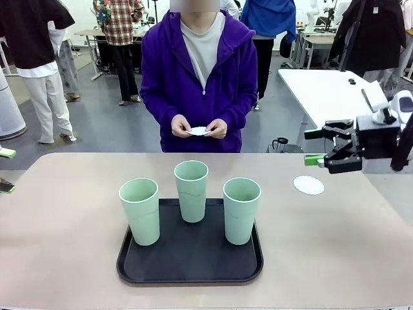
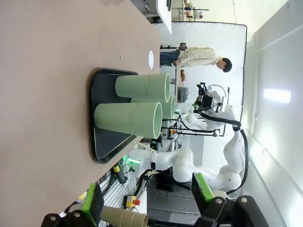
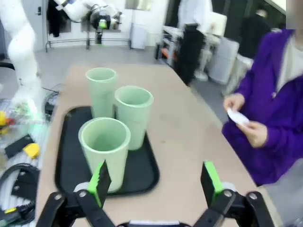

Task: Place coasters on the table and set cups on them.
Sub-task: Pick up one Reusable plastic cup and place it on a coaster set by the human.

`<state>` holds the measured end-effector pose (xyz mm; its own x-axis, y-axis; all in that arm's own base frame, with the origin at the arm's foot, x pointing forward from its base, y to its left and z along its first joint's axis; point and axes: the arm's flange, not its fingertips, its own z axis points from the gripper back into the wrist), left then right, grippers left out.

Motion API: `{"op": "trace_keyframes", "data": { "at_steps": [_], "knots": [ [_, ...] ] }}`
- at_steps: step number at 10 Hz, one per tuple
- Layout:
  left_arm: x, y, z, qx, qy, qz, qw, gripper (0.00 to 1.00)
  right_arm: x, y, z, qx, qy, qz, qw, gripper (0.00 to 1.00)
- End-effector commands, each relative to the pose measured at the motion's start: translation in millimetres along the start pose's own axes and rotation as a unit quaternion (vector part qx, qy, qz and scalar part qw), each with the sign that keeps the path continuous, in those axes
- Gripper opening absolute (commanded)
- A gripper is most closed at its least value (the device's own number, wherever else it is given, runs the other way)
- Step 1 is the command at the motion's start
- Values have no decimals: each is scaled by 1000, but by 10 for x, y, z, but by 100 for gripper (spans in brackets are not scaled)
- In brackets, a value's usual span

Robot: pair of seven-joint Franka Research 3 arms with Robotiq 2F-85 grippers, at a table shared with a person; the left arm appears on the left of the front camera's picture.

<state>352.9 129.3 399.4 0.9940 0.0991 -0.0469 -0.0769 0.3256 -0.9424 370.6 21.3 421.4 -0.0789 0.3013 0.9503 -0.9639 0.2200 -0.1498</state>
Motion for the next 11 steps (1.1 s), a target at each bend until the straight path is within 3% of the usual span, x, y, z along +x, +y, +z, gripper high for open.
{"op": "trace_keyframes", "data": {
  "at_steps": [1,4,8,11],
  "knots": [
    [-9,-14,12,-5,0,-3,1000,100,-387,50,-154,56,-18,-20,998,100],
    [-9,-14,12,-5,0,-3,1000,100,-585,24,-431,111,-16,-31,993,100],
    [-9,-14,12,-5,0,-3,1000,100,-872,37,-743,135,-4,-49,990,100],
    [-9,-14,12,-5,0,-3,1000,100,-779,81,-704,136,-5,-51,989,100]
  ]
}}
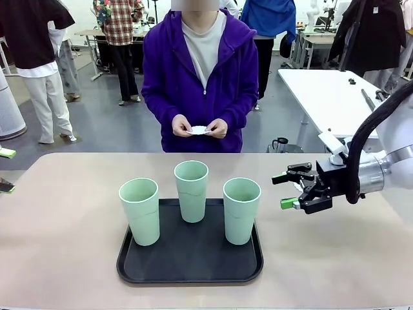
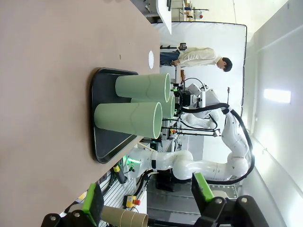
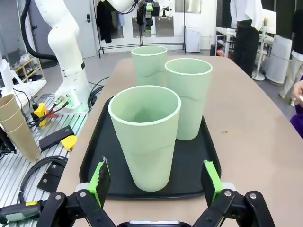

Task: Place coasters on the table and set cups on them.
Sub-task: Pick up one Reusable plastic cup and place it on a coaster set by the human.

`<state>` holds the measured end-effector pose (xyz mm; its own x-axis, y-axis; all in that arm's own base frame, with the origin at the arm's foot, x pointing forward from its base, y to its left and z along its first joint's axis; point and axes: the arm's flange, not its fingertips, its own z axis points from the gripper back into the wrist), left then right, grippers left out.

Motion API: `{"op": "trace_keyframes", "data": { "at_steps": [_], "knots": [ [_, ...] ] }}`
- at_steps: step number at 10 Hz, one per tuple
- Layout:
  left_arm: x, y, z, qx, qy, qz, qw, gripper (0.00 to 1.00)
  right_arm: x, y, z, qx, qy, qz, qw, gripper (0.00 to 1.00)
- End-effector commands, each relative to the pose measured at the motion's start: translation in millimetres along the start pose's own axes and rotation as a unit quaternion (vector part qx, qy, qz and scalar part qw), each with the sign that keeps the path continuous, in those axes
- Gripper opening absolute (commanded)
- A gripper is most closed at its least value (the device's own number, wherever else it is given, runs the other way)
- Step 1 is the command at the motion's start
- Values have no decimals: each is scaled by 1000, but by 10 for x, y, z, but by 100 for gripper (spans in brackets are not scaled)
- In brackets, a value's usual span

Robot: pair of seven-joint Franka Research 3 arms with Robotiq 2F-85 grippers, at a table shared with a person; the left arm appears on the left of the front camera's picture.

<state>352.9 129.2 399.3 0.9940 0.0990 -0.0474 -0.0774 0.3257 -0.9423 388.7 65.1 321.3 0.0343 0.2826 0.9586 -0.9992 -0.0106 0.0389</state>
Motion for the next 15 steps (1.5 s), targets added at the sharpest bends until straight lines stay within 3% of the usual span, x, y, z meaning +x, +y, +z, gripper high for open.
{"op": "trace_keyframes", "data": {
  "at_steps": [1,5,10,15],
  "knots": [
    [-9,-15,12,-6,0,-3,1000,100,52,20,17,-2,-1,6,1000,100],
    [-9,-15,12,-6,0,-3,1000,100,37,0,18,-2,0,5,1000,100],
    [-9,-15,12,-6,0,-3,1000,100,-235,-239,-331,36,-11,37,999,100],
    [-9,-15,12,-6,0,-3,1000,100,-400,-455,-636,83,-9,3,996,100]
  ]
}}
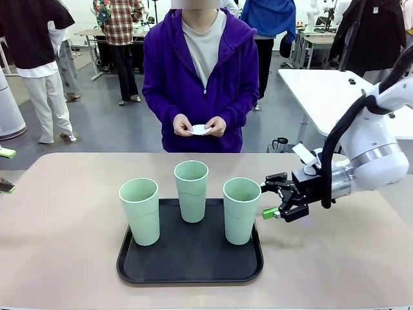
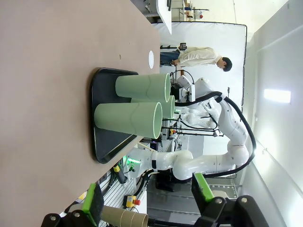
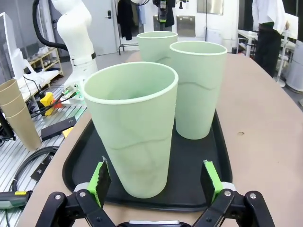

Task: Place coasters on the table and set cups on them.
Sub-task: Pick up one Reusable plastic cup and place it on a coaster set by the human.

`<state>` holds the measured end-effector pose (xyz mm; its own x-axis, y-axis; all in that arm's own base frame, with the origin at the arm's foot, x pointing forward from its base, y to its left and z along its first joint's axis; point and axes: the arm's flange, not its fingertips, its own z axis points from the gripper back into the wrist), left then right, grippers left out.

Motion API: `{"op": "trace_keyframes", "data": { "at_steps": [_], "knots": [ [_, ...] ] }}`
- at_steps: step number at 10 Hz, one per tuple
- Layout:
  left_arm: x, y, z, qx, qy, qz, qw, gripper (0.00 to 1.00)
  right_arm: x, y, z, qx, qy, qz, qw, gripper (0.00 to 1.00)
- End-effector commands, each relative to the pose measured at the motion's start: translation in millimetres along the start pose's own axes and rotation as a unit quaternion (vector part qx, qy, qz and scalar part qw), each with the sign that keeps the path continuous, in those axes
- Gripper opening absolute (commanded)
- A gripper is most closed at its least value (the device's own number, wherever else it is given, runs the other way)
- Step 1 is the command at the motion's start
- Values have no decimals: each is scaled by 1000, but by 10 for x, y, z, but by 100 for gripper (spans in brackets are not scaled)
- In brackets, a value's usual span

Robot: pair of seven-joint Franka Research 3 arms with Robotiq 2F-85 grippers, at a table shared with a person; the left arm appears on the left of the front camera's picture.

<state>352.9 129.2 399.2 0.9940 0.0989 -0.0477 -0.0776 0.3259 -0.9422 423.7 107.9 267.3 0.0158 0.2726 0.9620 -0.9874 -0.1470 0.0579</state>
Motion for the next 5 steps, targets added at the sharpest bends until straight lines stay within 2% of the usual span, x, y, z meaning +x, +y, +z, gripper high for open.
{"op": "trace_keyframes", "data": {
  "at_steps": [1,5],
  "knots": [
    [-10,-15,13,-6,0,-3,1000,100,-10,-105,-106,27,-3,-10,1000,100],
    [-10,-15,13,-6,0,-3,1000,100,4,-57,-125,86,14,-5,996,100]
  ]
}}
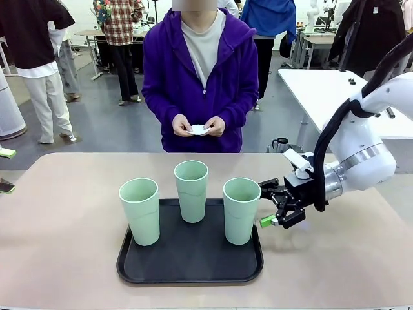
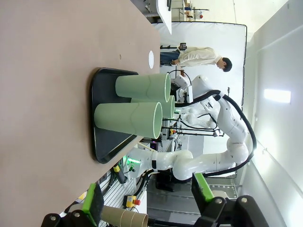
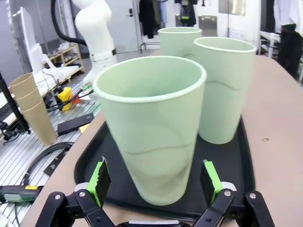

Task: Place coasters on the table and set cups on them.
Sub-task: Pick up one Reusable plastic cup and place it on a coaster set by the human.

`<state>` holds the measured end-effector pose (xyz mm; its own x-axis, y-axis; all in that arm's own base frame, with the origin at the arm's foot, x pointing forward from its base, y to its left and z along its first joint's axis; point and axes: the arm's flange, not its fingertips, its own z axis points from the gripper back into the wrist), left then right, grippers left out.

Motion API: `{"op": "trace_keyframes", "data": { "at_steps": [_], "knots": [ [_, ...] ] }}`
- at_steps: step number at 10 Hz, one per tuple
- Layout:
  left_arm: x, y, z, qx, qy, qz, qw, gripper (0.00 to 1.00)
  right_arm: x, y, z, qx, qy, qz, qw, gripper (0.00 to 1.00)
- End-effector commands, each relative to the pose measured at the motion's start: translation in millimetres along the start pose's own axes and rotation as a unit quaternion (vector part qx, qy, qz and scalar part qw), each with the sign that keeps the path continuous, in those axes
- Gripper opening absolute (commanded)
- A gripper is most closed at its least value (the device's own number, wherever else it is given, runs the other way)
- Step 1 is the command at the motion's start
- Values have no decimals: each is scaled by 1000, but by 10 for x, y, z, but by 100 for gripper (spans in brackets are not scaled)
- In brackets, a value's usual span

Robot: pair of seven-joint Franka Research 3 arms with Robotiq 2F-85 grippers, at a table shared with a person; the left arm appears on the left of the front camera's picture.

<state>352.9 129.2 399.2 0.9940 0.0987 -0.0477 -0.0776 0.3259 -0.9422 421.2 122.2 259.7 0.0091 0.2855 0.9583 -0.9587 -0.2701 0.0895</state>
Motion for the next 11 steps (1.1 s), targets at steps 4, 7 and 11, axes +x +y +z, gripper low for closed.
{"op": "trace_keyframes", "data": {
  "at_steps": [4,7,11],
  "knots": [
    [-10,-15,13,-6,0,-3,1000,100,1,-198,-62,23,-15,-1,1000,100],
    [-10,-15,13,-6,0,-3,1000,100,7,-245,-118,23,-20,3,1000,100],
    [-10,-15,13,-6,0,-3,1000,100,24,-267,-195,37,-21,0,999,100]
  ]
}}
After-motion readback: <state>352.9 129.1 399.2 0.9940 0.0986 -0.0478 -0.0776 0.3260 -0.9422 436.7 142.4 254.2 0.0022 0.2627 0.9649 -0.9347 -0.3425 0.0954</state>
